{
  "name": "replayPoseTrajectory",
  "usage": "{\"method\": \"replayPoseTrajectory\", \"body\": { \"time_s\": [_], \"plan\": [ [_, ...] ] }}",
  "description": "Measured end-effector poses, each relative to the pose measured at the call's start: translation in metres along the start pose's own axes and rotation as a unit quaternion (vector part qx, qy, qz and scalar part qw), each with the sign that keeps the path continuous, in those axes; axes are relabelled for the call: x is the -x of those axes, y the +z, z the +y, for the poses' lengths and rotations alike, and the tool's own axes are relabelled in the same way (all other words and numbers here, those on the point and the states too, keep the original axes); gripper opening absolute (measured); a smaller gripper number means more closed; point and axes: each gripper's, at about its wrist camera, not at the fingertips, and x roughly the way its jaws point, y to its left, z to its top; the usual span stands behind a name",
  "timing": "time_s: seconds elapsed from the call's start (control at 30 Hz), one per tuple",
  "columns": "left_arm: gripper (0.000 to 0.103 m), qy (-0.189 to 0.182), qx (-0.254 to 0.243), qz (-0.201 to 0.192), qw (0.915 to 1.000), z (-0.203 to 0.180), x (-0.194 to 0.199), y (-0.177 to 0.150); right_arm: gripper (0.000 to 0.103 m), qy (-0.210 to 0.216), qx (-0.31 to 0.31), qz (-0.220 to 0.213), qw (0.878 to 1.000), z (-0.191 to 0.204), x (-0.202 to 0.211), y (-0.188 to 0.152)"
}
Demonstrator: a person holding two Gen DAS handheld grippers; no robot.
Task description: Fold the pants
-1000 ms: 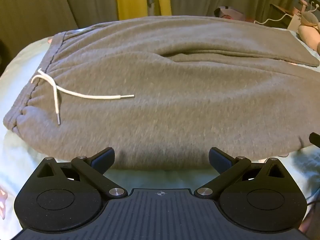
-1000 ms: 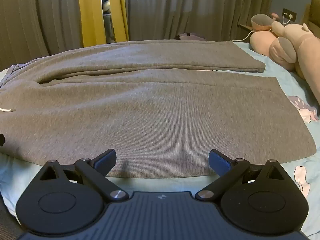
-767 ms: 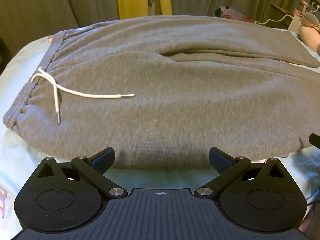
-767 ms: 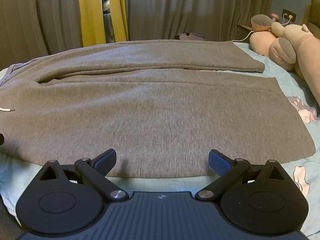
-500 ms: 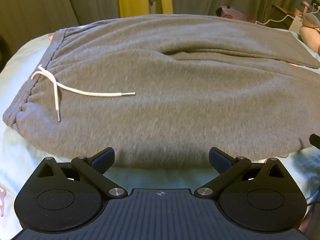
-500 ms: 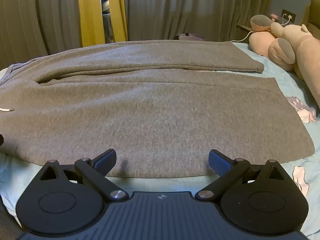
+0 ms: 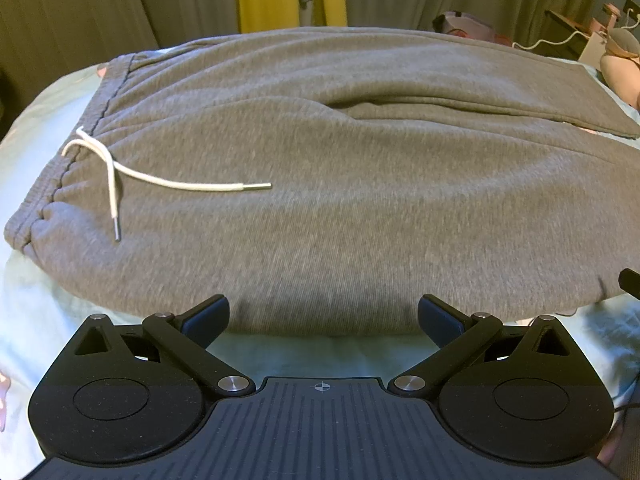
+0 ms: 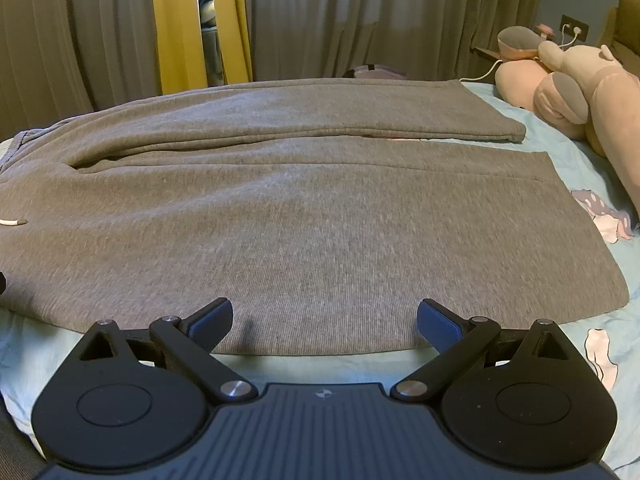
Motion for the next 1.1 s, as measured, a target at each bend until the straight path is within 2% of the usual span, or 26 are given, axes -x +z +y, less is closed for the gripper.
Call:
{"method": "replayPoseTrajectory", "body": {
  "time_s": [1.1],
  "plan": [
    [0.103,-0.003,0.003,0.003,1.0,0.0014,-0.0007,0.0008,0.099,-0.001,-0.005,0.0,1.0,-0.0017,-0.0006,-0.0008]
  ]
}}
